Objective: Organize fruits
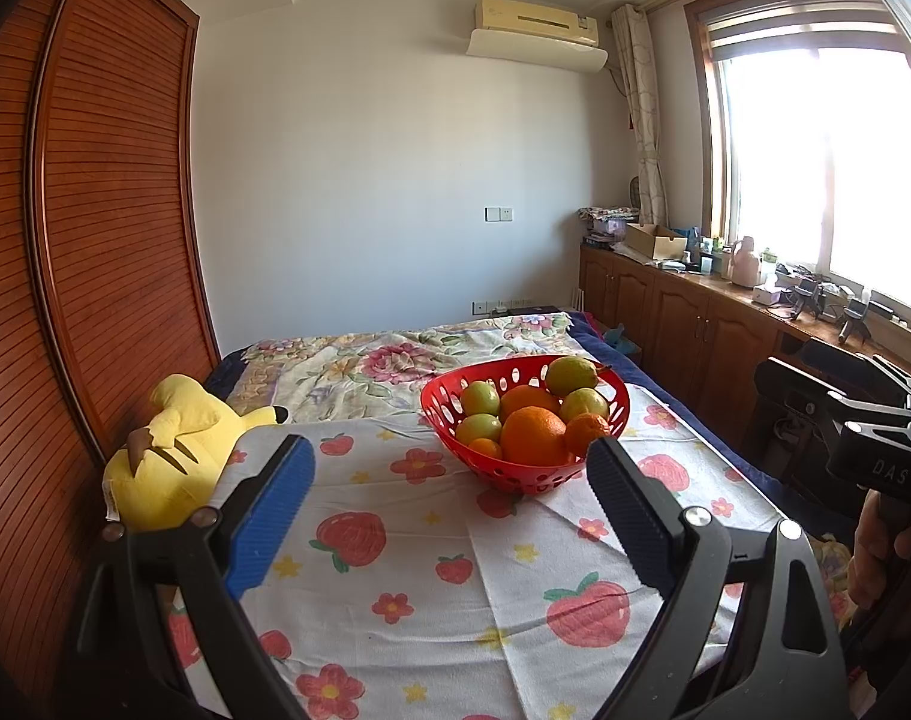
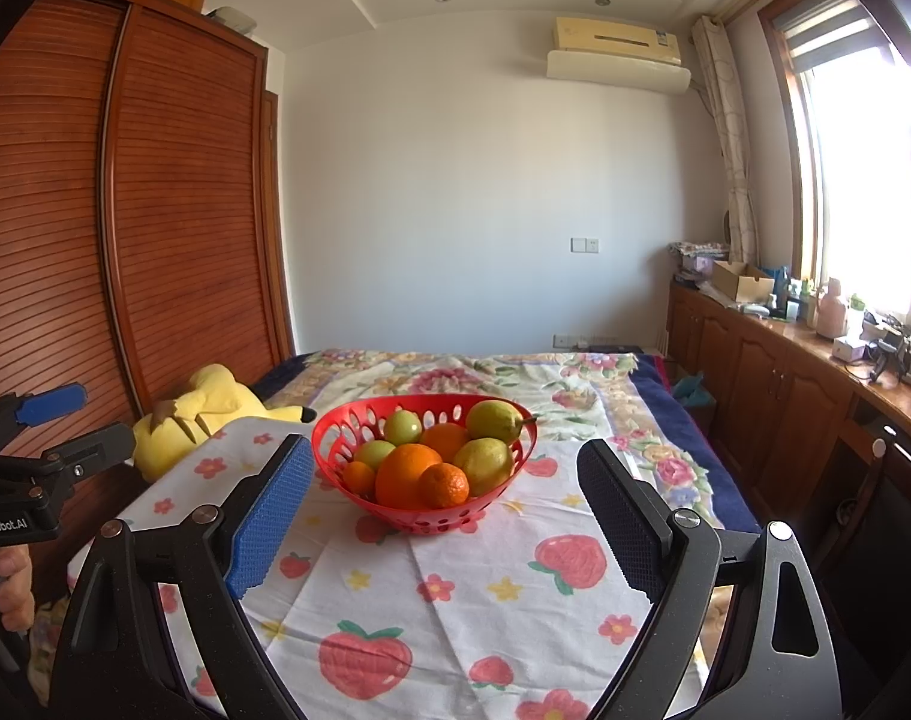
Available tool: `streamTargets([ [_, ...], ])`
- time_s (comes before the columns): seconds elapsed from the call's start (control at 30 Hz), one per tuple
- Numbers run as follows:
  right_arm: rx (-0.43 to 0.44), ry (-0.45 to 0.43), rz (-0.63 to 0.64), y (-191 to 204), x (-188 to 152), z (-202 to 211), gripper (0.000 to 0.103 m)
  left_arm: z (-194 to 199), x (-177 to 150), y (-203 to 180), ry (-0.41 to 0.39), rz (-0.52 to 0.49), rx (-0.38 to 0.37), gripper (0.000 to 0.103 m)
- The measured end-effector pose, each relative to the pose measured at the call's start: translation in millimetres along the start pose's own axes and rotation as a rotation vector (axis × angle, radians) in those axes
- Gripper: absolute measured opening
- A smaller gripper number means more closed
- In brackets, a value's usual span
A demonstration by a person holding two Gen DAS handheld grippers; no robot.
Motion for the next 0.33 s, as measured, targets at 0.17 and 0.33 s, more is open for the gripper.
streamTargets([
  [0.17, -0.001, 0.000, 0.000, -0.2, 0.0, -0.1, 0.091, -0.9, -0.8, 0.1, 0.002, 0.000, -0.001, 0.093],
  [0.33, 0.000, 0.000, 0.000, 0.0, -0.1, -0.1, 0.091, -1.4, -1.2, 0.3, 0.004, 0.000, -0.003, 0.093],
])
Point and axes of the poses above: each gripper's, at about its wrist camera, not at the fingertips, and z roughly against the way its jaws point, y to its left, x to its top, the point moved 1 cm from there along -z, roughly the way its jaws point, and after that the axes turned 9 degrees about y, right-handed, at the moved point
